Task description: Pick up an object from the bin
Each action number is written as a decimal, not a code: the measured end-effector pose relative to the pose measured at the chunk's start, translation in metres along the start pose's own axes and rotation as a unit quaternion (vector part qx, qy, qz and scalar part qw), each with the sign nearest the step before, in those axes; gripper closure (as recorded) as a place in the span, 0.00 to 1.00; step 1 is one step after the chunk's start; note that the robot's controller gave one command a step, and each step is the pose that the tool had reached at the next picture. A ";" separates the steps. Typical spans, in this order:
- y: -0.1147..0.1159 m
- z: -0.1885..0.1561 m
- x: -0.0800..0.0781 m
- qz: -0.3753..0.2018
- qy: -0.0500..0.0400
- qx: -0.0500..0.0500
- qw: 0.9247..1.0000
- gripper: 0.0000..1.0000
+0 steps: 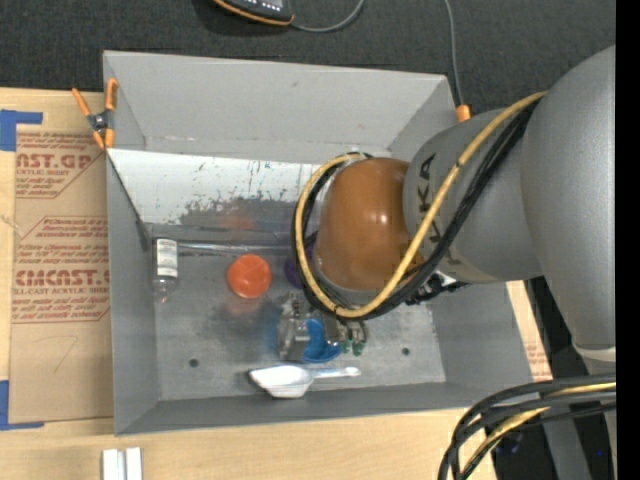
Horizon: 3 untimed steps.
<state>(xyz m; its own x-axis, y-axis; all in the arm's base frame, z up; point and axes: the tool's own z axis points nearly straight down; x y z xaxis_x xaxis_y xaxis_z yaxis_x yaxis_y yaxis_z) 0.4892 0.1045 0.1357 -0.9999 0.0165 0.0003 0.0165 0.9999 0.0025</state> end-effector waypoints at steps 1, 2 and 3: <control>0.000 0.000 0.000 0.000 0.000 0.000 1.000 1.00; 0.000 0.000 0.000 0.000 0.000 0.000 1.000 1.00; -0.001 0.027 0.005 -0.159 0.000 0.000 0.987 1.00</control>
Offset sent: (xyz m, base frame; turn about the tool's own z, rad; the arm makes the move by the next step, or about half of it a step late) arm 0.0000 0.0000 0.0000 0.0000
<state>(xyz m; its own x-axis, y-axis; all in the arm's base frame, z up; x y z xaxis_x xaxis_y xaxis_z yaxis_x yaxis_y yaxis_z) 0.4839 0.1036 0.1089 -0.9546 -0.2979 0.0004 -0.2979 0.9546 0.0030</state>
